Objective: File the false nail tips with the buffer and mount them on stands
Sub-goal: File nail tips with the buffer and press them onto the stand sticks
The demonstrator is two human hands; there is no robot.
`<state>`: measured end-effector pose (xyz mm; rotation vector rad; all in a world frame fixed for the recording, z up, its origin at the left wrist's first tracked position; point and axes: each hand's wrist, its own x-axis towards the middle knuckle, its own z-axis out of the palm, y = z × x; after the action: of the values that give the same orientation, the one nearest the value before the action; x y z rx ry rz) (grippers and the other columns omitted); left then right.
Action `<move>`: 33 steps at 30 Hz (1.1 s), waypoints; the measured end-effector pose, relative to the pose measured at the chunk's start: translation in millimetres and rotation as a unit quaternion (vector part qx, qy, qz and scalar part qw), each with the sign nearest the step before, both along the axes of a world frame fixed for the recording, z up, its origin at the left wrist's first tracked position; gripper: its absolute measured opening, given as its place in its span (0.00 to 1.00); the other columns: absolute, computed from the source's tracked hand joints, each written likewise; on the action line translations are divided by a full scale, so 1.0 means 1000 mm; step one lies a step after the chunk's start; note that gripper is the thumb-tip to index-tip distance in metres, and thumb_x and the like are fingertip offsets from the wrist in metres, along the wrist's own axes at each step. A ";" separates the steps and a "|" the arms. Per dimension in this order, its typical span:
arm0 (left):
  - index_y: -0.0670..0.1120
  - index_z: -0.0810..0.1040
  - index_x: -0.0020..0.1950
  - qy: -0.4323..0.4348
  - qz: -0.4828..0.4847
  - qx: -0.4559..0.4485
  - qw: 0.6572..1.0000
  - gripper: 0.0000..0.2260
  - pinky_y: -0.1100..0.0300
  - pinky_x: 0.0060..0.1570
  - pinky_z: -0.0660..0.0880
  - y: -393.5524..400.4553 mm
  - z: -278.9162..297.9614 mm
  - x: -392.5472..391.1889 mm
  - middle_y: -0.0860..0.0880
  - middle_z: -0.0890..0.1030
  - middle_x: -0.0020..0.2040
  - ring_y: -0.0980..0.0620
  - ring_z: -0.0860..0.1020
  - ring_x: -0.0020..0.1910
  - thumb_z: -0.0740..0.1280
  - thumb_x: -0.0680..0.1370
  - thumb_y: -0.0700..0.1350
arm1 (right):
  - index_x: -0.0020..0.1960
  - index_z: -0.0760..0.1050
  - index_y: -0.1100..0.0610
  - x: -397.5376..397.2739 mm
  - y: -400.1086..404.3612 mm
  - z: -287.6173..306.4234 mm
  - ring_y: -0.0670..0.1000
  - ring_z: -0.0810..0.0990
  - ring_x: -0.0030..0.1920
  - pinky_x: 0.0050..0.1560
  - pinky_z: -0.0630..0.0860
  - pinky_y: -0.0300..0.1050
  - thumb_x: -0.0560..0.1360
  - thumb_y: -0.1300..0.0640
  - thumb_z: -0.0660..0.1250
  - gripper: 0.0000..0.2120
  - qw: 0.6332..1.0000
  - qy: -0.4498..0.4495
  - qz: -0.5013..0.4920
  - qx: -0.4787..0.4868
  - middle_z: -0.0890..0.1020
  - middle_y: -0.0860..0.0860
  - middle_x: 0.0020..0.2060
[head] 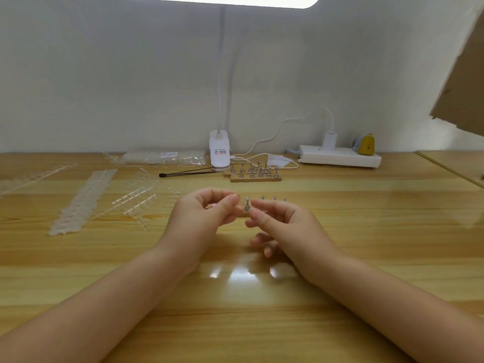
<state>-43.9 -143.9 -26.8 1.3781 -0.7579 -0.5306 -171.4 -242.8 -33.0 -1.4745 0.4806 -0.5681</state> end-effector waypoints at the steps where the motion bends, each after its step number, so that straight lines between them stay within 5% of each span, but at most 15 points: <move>1: 0.43 0.82 0.48 0.012 -0.014 -0.005 1.000 0.04 0.67 0.44 0.78 -0.001 0.000 -0.002 0.46 0.85 0.43 0.51 0.84 0.46 0.70 0.75 0.41 | 0.58 0.80 0.53 0.000 -0.001 0.000 0.50 0.83 0.34 0.27 0.74 0.37 0.72 0.55 0.72 0.14 1.000 -0.001 0.000 0.007 0.85 0.53 0.43; 7: 0.43 0.82 0.45 0.001 -0.034 -0.009 0.999 0.01 0.66 0.41 0.79 -0.005 -0.004 -0.007 0.45 0.85 0.42 0.48 0.84 0.43 0.71 0.75 0.39 | 0.46 0.83 0.57 -0.001 -0.005 -0.001 0.48 0.83 0.33 0.28 0.74 0.36 0.73 0.59 0.72 0.03 0.999 -0.002 -0.025 -0.019 0.84 0.49 0.35; 13: 0.50 0.83 0.45 -0.213 -0.006 0.027 0.977 0.02 0.67 0.44 0.77 -0.004 -0.003 0.003 0.53 0.84 0.42 0.58 0.82 0.43 0.72 0.74 0.44 | 0.47 0.82 0.59 -0.003 -0.008 0.004 0.49 0.83 0.34 0.29 0.76 0.39 0.73 0.57 0.72 0.06 0.994 -0.002 -0.042 -0.105 0.84 0.49 0.35; 15: 0.50 0.83 0.48 -0.311 0.019 0.039 0.949 0.03 0.64 0.48 0.76 -0.005 -0.006 0.008 0.55 0.83 0.45 0.59 0.80 0.47 0.71 0.75 0.45 | 0.45 0.83 0.57 -0.003 -0.010 0.004 0.46 0.82 0.34 0.30 0.75 0.37 0.74 0.56 0.72 0.04 0.988 0.013 -0.055 -0.141 0.84 0.48 0.34; 19: 0.52 0.71 0.70 -0.503 0.096 0.184 0.839 0.18 0.56 0.60 0.69 -0.007 -0.014 0.022 0.52 0.78 0.61 0.51 0.72 0.62 0.62 0.80 0.51 | 0.44 0.81 0.51 -0.008 -0.030 0.004 0.48 0.78 0.41 0.43 0.75 0.44 0.76 0.52 0.68 0.05 0.927 0.101 -0.184 -0.310 0.81 0.45 0.36; 22: 0.55 0.65 0.73 -0.509 0.065 0.255 0.820 0.21 0.53 0.66 0.65 -0.005 -0.020 0.035 0.52 0.74 0.67 0.50 0.65 0.70 0.60 0.80 0.52 | 0.43 0.79 0.49 -0.015 -0.047 0.002 0.49 0.74 0.45 0.47 0.70 0.45 0.76 0.50 0.67 0.05 0.898 0.163 -0.226 -0.340 0.76 0.42 0.36; 25: 0.53 0.73 0.68 -0.536 0.042 0.249 0.805 0.16 0.55 0.66 0.63 -0.005 -0.023 0.041 0.55 0.74 0.67 0.50 0.66 0.68 0.63 0.80 0.50 | 0.40 0.78 0.48 -0.015 -0.054 -0.003 0.48 0.77 0.46 0.46 0.72 0.45 0.75 0.49 0.68 0.05 0.908 0.208 -0.214 -0.293 0.79 0.44 0.40; 33: 0.49 0.84 0.49 -0.522 0.092 0.169 0.831 0.05 0.61 0.47 0.62 0.000 -0.018 0.036 0.52 0.84 0.50 0.47 0.76 0.51 0.68 0.78 0.42 | 0.38 0.79 0.48 -0.014 -0.052 -0.003 0.46 0.77 0.40 0.37 0.70 0.42 0.73 0.50 0.70 0.06 0.924 0.191 -0.193 -0.269 0.79 0.45 0.35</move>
<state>-7.7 -143.9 -44.3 2.0591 -1.4217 0.3409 -185.2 -294.3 -36.3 -2.0523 0.9950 -0.7651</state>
